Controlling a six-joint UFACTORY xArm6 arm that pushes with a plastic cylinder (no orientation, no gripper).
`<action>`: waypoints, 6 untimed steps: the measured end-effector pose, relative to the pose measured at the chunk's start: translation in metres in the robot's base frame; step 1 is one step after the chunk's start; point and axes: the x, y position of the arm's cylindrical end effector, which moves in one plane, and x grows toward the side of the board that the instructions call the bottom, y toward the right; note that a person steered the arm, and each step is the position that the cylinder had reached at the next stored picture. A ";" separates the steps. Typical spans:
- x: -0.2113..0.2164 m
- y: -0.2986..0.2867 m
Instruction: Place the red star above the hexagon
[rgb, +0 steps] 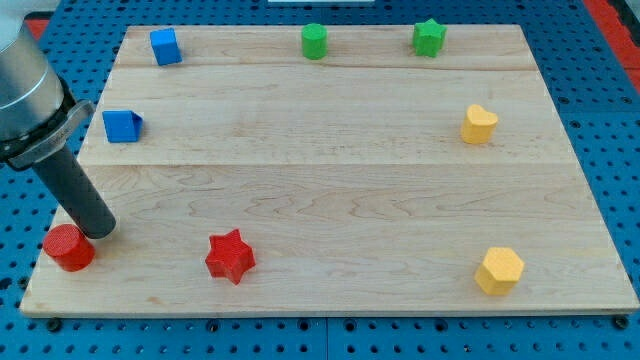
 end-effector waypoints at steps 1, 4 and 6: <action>0.000 0.000; 0.047 0.123; 0.012 0.294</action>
